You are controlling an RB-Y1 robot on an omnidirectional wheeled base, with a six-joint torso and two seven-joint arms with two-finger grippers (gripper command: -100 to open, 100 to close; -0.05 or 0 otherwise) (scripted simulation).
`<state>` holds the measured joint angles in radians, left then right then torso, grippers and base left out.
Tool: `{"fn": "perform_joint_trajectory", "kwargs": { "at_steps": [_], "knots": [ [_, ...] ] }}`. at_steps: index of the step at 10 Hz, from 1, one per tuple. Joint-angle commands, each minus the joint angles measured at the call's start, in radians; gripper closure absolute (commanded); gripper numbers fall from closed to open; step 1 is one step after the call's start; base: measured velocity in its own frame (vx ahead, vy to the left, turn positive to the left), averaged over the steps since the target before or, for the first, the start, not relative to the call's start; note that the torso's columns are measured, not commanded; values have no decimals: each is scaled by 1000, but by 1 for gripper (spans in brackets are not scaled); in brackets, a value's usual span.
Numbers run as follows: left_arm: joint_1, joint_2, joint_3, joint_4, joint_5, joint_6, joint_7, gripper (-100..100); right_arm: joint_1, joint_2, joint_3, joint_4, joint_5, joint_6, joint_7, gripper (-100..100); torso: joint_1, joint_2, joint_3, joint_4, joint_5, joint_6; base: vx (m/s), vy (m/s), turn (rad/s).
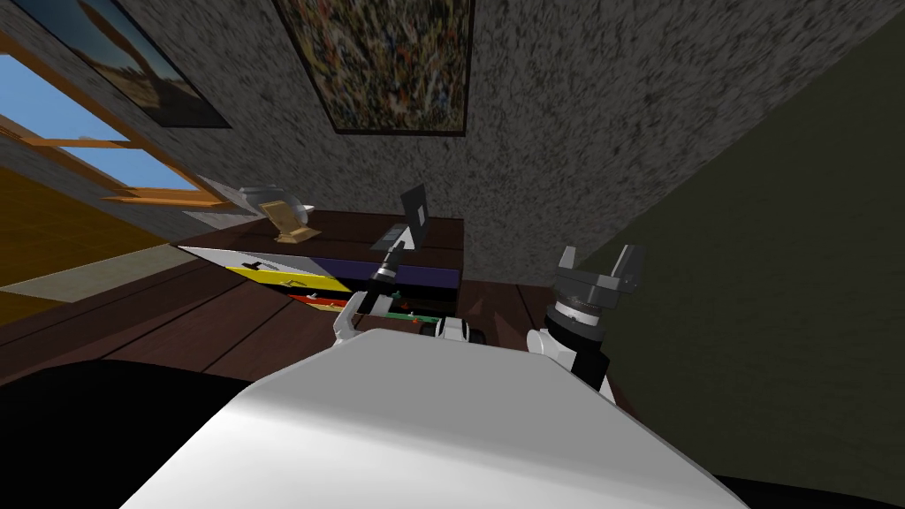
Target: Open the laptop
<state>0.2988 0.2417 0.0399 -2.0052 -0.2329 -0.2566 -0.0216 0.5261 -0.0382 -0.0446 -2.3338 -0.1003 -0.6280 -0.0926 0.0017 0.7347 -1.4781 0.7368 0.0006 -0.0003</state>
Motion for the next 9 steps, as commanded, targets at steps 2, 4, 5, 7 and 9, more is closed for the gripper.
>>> {"fn": "perform_joint_trajectory", "kwargs": {
  "at_steps": [2,4,5,7,9],
  "knots": [
    [54,-6,1,-98,-4,3,-1,100,0,0,0,0,0,0,0,0,-2,5,3,1,-1,0,4,2,-2],
    [33,-13,8,-91,-11,33,-8,-100,0,0,0,0,0,0,0,0,-2,5,3,2,-1,0,3,-27,-9],
    [26,-13,13,-94,-13,46,-10,-100,0,0,0,0,0,0,0,0,-5,3,2,1,-1,0,2,-107,-17],
    [10,-15,26,-104,-17,79,-14,-100,0,0,0,0,0,0,0,0,-4,3,2,1,-1,0,-8,-97,-10],
    [-5,-17,38,-113,-22,112,-18,-100,0,0,0,0,0,0,0,0,0,2,2,1,0,0,13,-90,-15]
  ]
}}
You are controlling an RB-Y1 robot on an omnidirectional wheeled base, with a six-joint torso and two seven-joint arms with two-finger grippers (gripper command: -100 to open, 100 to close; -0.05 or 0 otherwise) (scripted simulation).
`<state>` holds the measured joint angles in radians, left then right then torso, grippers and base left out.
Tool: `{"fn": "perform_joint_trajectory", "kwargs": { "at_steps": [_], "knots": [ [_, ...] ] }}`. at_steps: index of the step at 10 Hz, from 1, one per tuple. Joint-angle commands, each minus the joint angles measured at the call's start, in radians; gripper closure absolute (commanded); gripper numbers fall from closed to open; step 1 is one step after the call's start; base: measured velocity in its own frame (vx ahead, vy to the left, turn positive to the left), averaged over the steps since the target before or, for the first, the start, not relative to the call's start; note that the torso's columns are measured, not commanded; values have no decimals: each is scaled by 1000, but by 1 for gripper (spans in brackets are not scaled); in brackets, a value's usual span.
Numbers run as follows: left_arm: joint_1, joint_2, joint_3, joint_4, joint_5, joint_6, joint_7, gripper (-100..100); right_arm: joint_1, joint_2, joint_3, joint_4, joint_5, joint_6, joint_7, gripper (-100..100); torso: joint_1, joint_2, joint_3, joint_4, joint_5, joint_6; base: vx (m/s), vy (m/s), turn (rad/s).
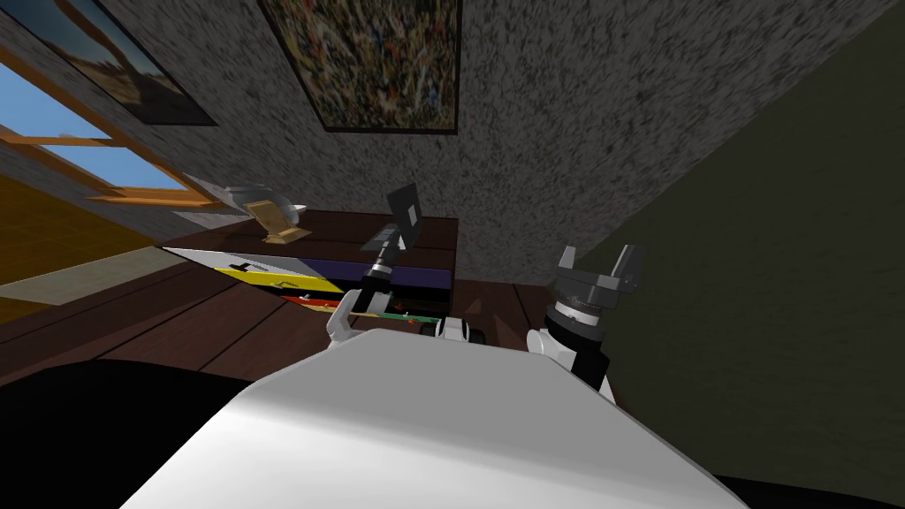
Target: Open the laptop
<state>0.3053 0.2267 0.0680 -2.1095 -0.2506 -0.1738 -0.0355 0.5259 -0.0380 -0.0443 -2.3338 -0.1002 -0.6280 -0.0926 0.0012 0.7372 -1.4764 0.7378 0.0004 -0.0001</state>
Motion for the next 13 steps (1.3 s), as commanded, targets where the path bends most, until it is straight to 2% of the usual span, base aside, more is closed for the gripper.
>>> {"fn": "perform_joint_trajectory", "kwargs": {
  "at_steps": [1,2,6,7,8,11,12,13],
  "knots": [
    [-7,0,7,-4,-2,14,-2,-100,0,0,0,0,0,0,0,0,-1,0,0,0,0,0,2,-44,0],
    [-36,2,21,2,-3,45,-2,-100,0,0,0,0,0,0,0,0,2,1,0,0,0,0,-9,-9,-125],
    [-103,8,50,16,-6,109,-3,-100,0,0,0,0,0,0,0,0,-1,1,1,0,0,0,-23,10,-101],
    [-90,8,47,17,-4,92,-2,-100,0,0,0,0,0,0,0,0,-2,1,0,0,-1,0,-11,4,-25],
    [-55,4,29,6,-4,63,-3,100,0,0,0,0,0,0,0,0,-2,0,0,0,-1,0,21,-5,179],
    [-7,-1,8,-4,-2,18,-2,100,0,0,0,0,0,0,0,0,3,2,2,-3,4,-1,41,-7,125],
    [-22,3,17,-11,-2,24,-3,100,0,0,0,0,0,0,0,0,2,3,3,-4,5,-1,12,-1,14],
    [-36,-27,21,-6,26,31,21,100,0,0,0,0,0,0,0,0,2,2,2,-2,3,0,3,8,43]
  ]
}}
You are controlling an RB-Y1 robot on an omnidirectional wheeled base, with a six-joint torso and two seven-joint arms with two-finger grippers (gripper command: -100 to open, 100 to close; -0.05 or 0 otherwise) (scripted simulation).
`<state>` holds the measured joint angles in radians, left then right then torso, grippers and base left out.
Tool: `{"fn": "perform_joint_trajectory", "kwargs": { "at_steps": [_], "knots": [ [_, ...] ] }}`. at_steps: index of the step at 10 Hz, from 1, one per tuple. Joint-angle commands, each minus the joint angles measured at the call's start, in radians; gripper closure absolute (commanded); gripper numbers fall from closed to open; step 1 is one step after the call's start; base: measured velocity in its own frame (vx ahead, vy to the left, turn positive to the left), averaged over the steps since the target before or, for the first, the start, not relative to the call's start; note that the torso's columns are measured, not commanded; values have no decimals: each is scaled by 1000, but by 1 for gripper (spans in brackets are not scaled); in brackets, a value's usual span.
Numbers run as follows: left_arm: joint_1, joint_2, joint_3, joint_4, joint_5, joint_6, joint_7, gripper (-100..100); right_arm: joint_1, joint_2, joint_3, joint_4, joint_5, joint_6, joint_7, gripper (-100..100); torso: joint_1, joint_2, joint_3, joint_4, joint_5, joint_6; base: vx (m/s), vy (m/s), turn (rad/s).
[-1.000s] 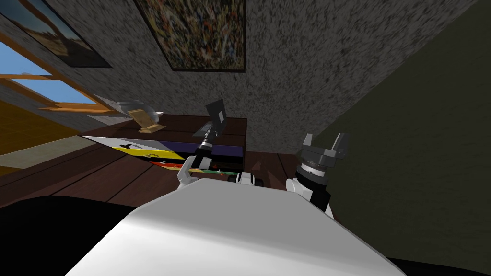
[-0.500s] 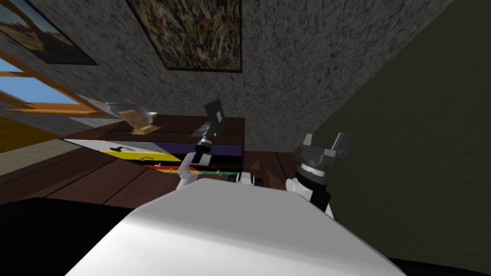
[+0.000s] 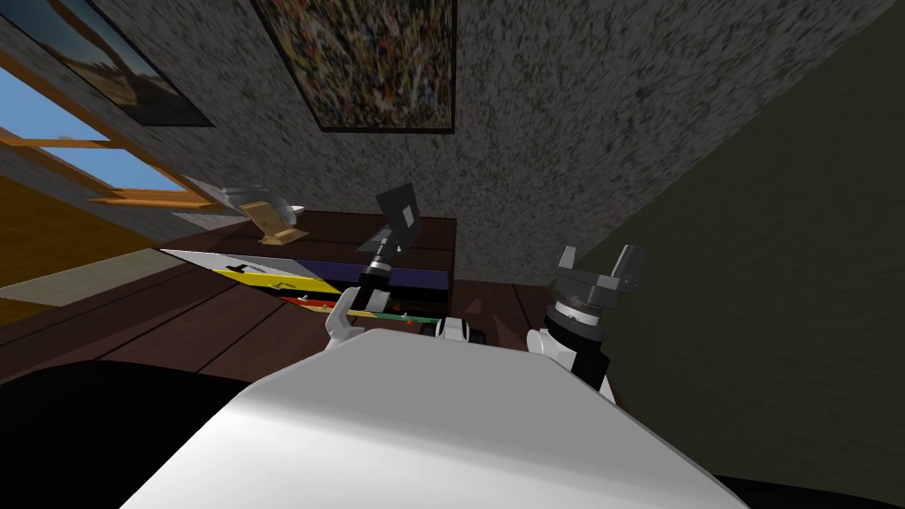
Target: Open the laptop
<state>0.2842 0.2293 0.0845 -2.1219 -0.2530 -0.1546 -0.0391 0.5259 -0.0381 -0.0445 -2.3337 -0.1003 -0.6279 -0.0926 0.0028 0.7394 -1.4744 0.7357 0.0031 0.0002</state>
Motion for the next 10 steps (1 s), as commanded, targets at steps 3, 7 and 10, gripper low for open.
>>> {"fn": "perform_joint_trajectory", "kwargs": {
  "at_steps": [3,7,10],
  "knots": [
    [-46,-88,12,20,85,34,72,100,0,0,0,0,0,0,0,0,1,-6,-4,0,0,2,5,16,43],
    [-69,-128,21,27,125,47,103,100,0,0,0,0,0,0,0,0,-2,-7,-5,0,-1,2,7,12,32],
    [-91,-188,36,59,193,57,164,100,0,0,0,0,0,0,0,0,-2,-5,-4,0,-2,1,6,-2,63]
  ]
}}
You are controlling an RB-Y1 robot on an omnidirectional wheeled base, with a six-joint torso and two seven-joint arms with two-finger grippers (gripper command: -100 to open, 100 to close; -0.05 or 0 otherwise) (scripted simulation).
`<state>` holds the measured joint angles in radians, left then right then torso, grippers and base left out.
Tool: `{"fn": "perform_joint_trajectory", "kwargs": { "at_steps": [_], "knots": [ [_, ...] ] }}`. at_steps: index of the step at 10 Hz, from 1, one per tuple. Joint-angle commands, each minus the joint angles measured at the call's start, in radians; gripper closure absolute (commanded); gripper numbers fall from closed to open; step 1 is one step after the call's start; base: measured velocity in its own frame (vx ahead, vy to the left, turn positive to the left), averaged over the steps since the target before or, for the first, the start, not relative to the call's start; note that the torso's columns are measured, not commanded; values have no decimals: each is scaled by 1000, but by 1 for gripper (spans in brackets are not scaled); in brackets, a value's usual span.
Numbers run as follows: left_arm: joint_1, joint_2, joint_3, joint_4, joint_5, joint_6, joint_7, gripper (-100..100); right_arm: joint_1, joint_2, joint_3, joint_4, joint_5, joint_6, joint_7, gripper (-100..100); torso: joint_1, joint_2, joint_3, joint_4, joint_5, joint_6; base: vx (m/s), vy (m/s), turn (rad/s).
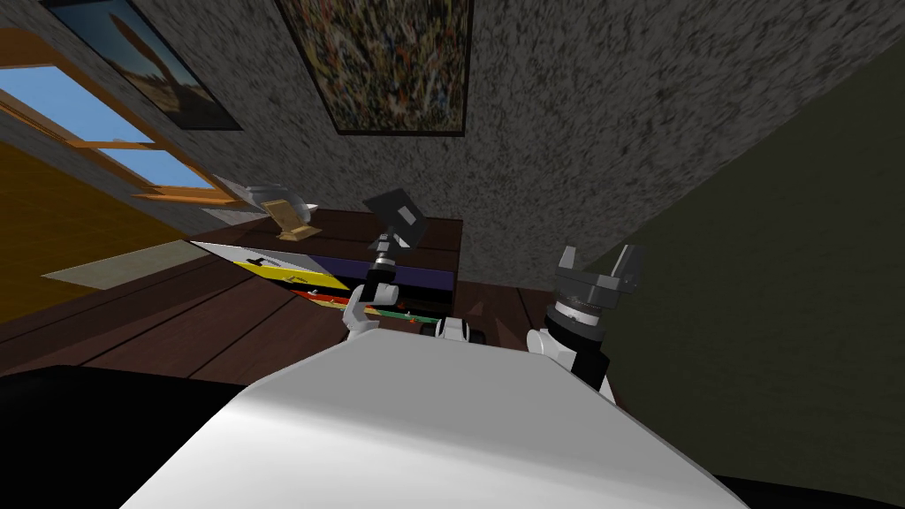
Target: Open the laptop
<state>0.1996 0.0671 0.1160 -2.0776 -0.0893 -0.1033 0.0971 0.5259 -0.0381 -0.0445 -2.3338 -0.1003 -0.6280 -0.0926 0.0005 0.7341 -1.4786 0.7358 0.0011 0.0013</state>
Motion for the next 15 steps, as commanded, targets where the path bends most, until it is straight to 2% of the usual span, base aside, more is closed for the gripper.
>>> {"fn": "perform_joint_trajectory", "kwargs": {
  "at_steps": [1,2,4,5,6,7,8,9,15],
  "knots": [
    [-12,-41,8,23,45,8,42,100,0,0,0,0,0,0,0,0,1,0,0,0,0,-1,12,-7,50],
    [-22,-70,15,39,78,12,71,100,0,0,0,0,0,0,0,0,1,1,1,1,0,-1,17,-6,87],
    [-33,-99,22,55,110,17,99,100,0,0,0,0,0,0,0,0,2,3,2,2,0,-1,12,-3,54],
    [-26,-88,19,47,99,15,88,100,0,0,0,0,0,0,0,0,1,3,2,2,-1,-1,3,-1,12],
    [-75,-75,37,99,138,-28,99,100,0,0,0,0,0,0,0,0,0,5,3,3,-2,-1,-67,-10,87],
    [-101,-75,37,122,138,-28,99,100,0,0,0,0,0,0,0,0,-2,9,5,5,-2,-2,-91,-12,51],
    [-80,-76,38,59,133,29,99,-100,0,0,0,0,0,0,0,0,-3,11,7,6,-3,-1,-21,-1,-7],
    [-80,-76,38,59,133,29,99,-100,0,0,0,0,0,0,0,0,-2,6,4,4,-2,-1,20,2,-1],
    [-72,-73,48,-78,135,160,109,-100,0,0,0,0,0,0,0,0,-2,8,5,5,-2,-2,23,1,-5]
  ]
}}
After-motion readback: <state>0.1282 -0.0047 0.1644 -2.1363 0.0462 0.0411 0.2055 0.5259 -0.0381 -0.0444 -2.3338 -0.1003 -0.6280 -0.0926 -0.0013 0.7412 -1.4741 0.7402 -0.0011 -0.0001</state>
